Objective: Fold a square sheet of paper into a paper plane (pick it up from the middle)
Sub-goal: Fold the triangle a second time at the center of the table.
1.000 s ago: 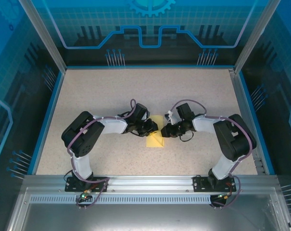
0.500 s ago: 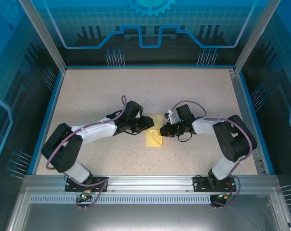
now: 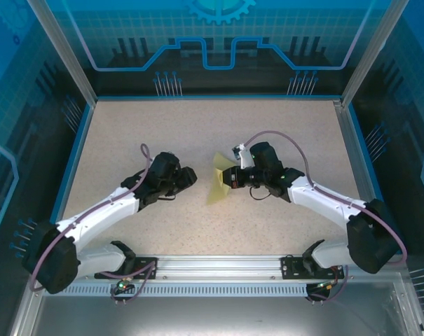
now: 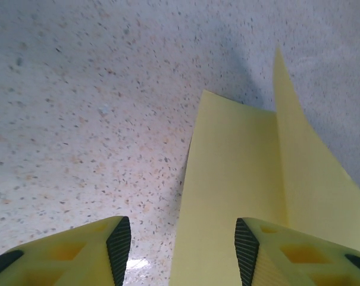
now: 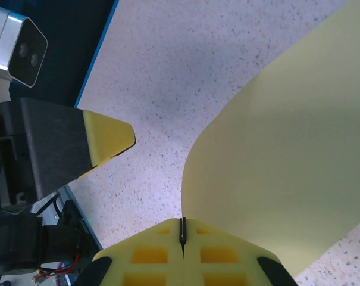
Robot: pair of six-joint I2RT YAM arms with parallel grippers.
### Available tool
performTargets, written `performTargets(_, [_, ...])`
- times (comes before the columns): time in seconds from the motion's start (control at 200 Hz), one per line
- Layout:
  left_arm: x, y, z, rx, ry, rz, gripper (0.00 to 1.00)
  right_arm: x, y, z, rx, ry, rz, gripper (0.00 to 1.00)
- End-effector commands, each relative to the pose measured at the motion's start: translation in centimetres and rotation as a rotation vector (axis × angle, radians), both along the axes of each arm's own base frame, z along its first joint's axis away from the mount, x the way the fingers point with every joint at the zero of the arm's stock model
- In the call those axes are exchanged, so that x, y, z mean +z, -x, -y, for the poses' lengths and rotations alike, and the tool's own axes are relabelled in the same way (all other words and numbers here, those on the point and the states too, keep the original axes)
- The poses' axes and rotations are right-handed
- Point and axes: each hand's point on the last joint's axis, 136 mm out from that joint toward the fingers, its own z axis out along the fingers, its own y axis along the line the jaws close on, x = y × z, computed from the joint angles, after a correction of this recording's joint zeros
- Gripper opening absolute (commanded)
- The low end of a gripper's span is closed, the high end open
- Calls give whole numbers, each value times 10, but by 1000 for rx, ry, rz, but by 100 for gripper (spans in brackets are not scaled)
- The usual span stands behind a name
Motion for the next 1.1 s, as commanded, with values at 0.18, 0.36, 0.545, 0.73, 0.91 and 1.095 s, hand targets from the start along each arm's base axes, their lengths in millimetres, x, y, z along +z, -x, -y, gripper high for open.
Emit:
performTargets(0.18, [-4, 8, -22, 40, -65, 2, 54, 34, -5, 9, -149, -6, 108, 6])
performTargets(0.36, [-5, 8, -22, 40, -61, -1, 53, -9, 13, -7, -95, 65, 27, 5])
performTargets(0.545, [-9, 12, -22, 33, -61, -17, 52, -49, 34, -20, -77, 106, -35, 5])
performTargets(0.73, [-16, 18, -16, -6, -43, -44, 45, -73, 41, -28, -56, 153, -67, 4])
performTargets(0.91, [-28, 26, -3, -72, 3, -86, 41, -84, 48, -37, 58, 163, -99, 6])
performTargets(1.095, [-39, 30, 16, -154, 65, -116, 40, -97, 49, -38, 139, 157, -161, 6])
